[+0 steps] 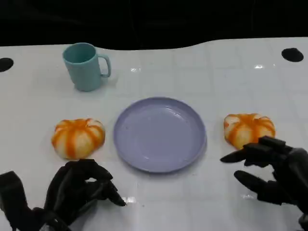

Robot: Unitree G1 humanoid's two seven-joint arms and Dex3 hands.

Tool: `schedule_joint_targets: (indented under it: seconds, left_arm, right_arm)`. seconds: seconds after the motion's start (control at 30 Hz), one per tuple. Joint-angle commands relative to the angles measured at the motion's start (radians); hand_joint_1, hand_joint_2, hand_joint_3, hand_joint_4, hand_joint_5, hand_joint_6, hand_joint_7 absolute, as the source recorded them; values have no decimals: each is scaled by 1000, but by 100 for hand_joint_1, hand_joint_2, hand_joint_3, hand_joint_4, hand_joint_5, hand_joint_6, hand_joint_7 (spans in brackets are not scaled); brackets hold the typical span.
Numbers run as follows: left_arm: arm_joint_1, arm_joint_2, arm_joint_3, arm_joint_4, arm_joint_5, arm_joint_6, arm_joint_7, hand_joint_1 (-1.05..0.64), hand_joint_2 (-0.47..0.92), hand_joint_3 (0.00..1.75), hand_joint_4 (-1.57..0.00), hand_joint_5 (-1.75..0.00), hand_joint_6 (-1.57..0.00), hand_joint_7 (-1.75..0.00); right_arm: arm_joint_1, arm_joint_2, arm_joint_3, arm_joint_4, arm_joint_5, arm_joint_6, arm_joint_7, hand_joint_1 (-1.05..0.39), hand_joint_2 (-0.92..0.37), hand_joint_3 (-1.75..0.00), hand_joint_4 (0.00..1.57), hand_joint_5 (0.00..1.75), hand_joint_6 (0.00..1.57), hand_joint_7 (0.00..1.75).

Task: Grasp the bread from the table and place it into the plate.

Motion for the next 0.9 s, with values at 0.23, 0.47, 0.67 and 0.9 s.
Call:
schedule_joint_targets:
  seconds: [0.23, 0.47, 0.67, 0.9]
  left_arm:
    - [-13, 17, 4, 18, 5, -16, -3, -105, 60, 0, -157, -60, -157, -37]
    - [-16, 18, 7, 23, 2, -21, -7, -105, 61, 0, -157, -60, -157, -37]
    - [-15, 17, 6, 24, 6, -29, -2, -105, 61, 0, -157, -60, -157, -37]
    - [-16, 16, 4, 24, 8, -30, 1, -105, 61, 0, -157, -61, -157, -38]
  right_arm:
    - [10, -46, -46, -122, -16, 144, 95, -33, -91, -2, 42, 60, 63, 8]
    - [-26, -96, -40, -215, -113, 299, 188, -37, -84, 0, 22, 39, 46, 0]
    - [-62, -116, -24, -271, -169, 411, 274, -42, -82, 0, 3, 37, 32, 0]
    - [-127, -129, 18, -267, -207, 509, 378, -43, -79, 0, 0, 23, 25, 0]
